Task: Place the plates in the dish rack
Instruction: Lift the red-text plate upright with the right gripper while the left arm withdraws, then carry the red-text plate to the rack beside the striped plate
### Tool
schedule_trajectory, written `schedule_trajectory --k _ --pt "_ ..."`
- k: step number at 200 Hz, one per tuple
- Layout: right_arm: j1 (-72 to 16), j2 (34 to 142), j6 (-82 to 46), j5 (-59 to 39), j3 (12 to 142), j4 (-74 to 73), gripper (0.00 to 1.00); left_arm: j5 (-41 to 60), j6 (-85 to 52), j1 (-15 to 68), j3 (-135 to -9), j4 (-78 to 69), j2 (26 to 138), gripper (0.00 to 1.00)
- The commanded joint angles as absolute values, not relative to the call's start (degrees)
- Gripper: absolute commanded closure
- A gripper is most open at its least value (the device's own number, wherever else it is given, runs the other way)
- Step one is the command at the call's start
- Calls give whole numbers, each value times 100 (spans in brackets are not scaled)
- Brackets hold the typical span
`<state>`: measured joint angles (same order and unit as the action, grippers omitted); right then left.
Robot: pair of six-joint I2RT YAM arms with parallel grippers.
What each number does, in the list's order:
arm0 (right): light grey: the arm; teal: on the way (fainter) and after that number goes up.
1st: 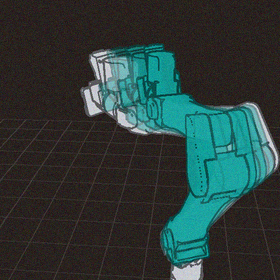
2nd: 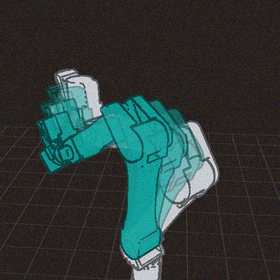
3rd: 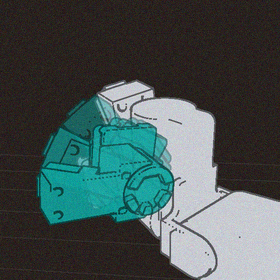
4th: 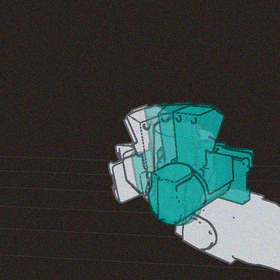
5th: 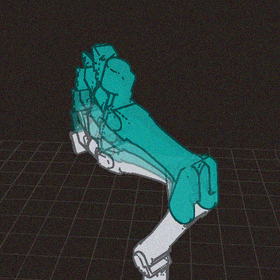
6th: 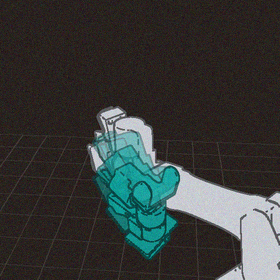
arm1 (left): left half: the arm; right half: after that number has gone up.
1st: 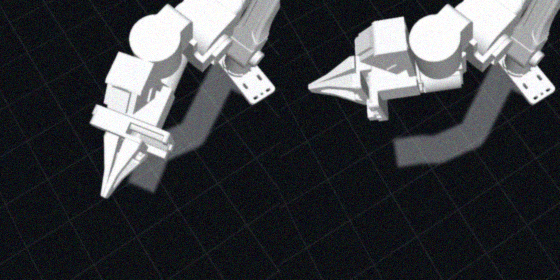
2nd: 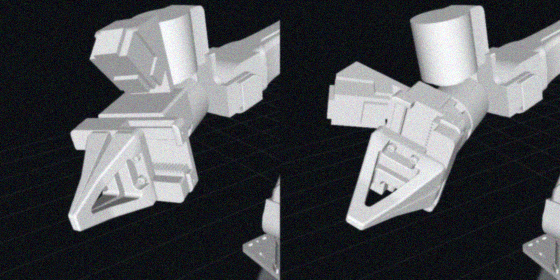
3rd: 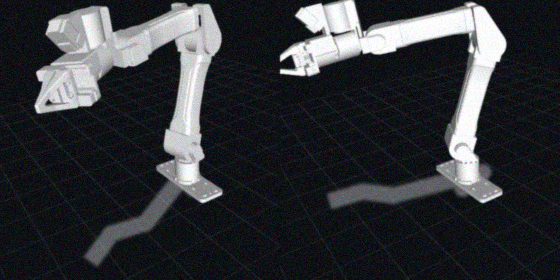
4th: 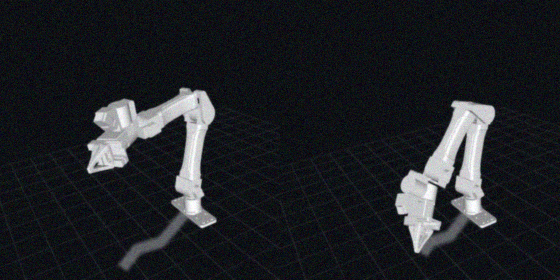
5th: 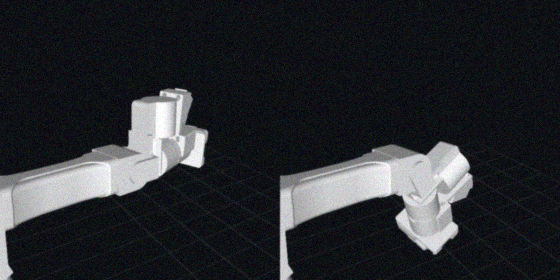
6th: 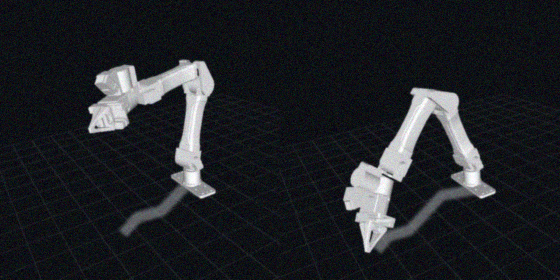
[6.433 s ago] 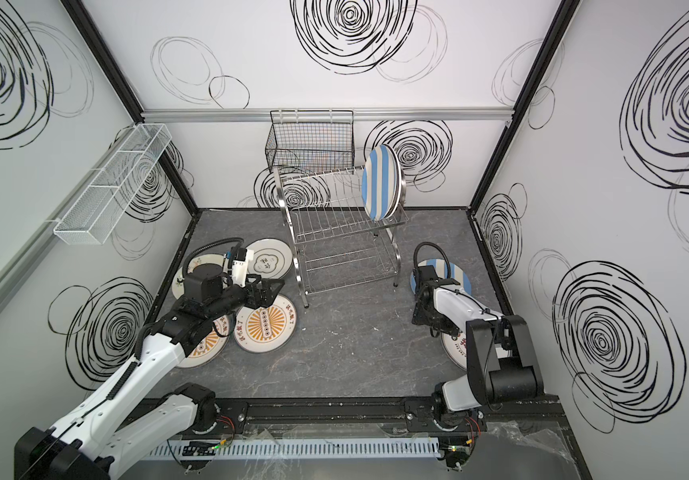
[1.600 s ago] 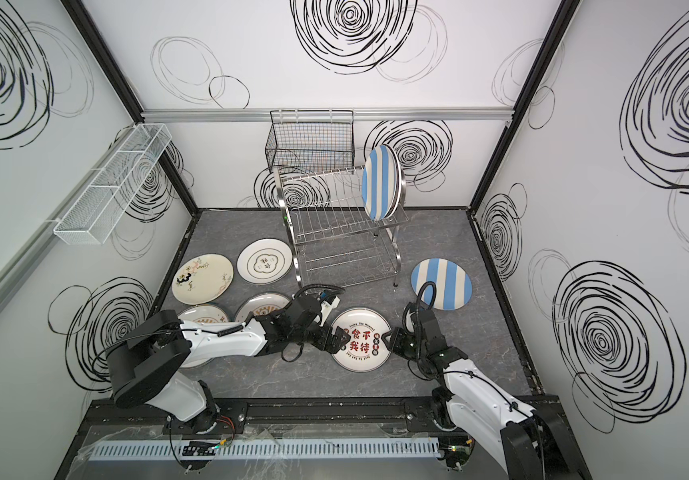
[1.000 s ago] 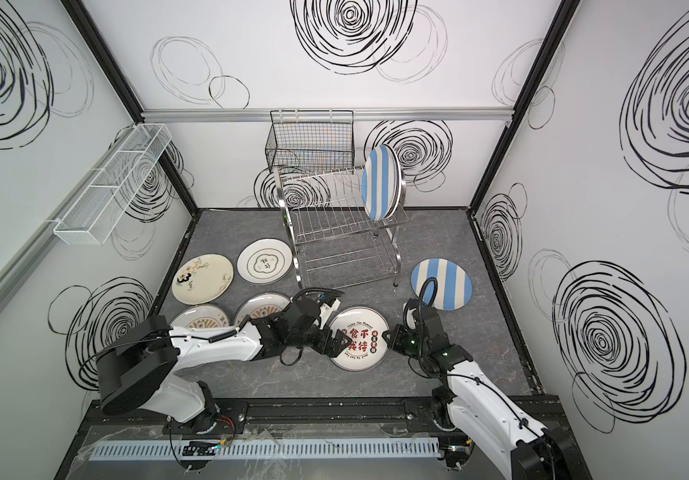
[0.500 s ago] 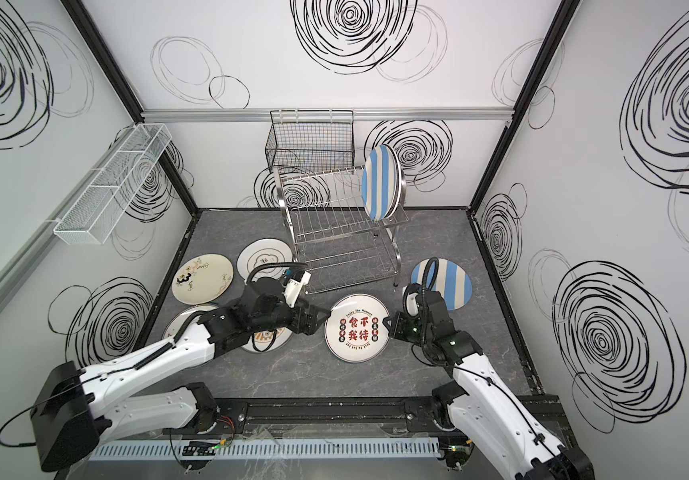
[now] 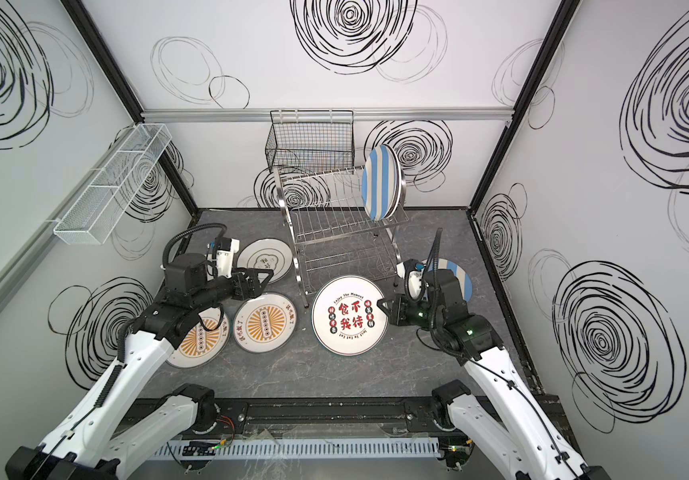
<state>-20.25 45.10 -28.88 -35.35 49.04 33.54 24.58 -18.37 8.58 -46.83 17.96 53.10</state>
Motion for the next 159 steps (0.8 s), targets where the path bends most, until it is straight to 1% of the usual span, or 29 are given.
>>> schedule_trajectory --k 1,49,80,111,133,148,159 --pt "-2050 4690 -2801 -3663 5832 2990 100 2967 -1736 643 -4772 1538 5496 4" --pt "-2064 5532 -2572 -3827 7625 2985 100 2765 -1759 633 -4382 1051 5380 4" --pt "-2059 6227 -2404 -3203 8725 3200 100 2775 -1758 665 -4282 815 5401 4" --pt "-2061 7017 -2239 -2832 9760 3068 100 2856 -1714 918 -4212 619 5357 4" --pt "-2075 7659 -2041 -1894 10815 3323 100 2806 -1751 1104 -4077 310 5322 4" --pt "-2265 8043 -1804 -828 11520 3597 100 2788 -1817 1116 -4011 163 5312 4" --pt "-2573 8289 -1593 204 11966 3756 100 2770 -1824 1124 -3974 136 5310 4"
